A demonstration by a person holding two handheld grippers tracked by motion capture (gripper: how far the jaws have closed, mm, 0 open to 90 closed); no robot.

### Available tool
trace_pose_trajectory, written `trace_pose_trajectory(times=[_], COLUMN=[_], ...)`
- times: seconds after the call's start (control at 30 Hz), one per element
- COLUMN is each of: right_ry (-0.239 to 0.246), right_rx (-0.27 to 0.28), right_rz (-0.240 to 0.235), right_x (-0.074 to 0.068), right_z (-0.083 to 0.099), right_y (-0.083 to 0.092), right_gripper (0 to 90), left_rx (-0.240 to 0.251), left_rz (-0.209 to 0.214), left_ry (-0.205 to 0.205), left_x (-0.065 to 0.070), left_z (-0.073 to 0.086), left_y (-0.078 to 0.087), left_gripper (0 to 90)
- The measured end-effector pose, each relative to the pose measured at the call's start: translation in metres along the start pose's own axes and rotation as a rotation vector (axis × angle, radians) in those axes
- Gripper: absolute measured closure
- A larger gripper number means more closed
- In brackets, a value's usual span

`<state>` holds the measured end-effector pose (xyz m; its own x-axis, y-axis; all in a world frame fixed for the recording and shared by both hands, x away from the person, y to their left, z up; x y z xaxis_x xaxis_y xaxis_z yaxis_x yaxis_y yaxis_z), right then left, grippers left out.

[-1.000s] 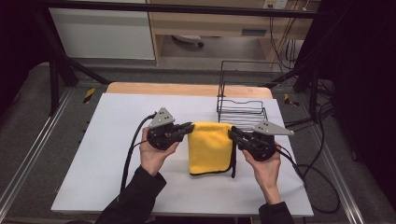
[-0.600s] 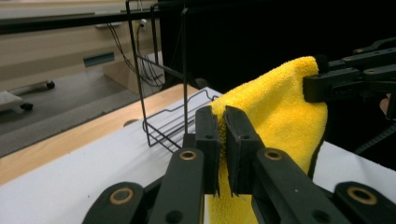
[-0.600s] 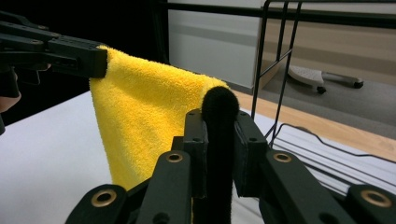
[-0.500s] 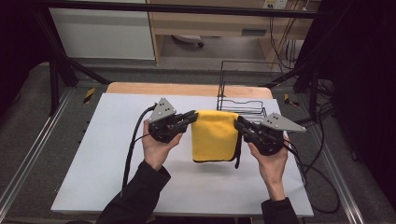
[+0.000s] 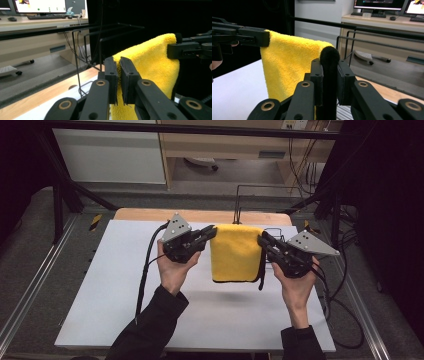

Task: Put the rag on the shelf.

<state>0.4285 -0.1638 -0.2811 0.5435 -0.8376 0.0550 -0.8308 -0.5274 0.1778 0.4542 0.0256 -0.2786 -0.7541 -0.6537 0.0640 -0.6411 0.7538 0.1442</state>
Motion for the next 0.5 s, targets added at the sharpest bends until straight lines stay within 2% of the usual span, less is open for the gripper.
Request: trace_pose_trajectory(times=[0.5], right_ry=[0.015], right_rx=[0.08], right_rz=[0.071], right_x=[0.017], right_z=[-0.028], right_y=[0.01], right_gripper=[78.4], left_rx=[0.089], left_rz=[0.003], left_ry=[-0.001], left_x=[0.008], left_z=[-0.034], left_y=[-0.019], left_gripper=[84.5])
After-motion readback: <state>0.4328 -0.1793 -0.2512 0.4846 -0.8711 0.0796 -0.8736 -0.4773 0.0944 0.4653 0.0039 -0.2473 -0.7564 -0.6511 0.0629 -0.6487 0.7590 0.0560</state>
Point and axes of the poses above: each handheld gripper's, and its own axes: y roughly backward along the jaws, z roughly out of its underside, x roughly to its right, the point moved 8 cm from there along -y, roughly forward along the jaws, and after that the axes turned 2 degrees about y, right-handed, at the moved point
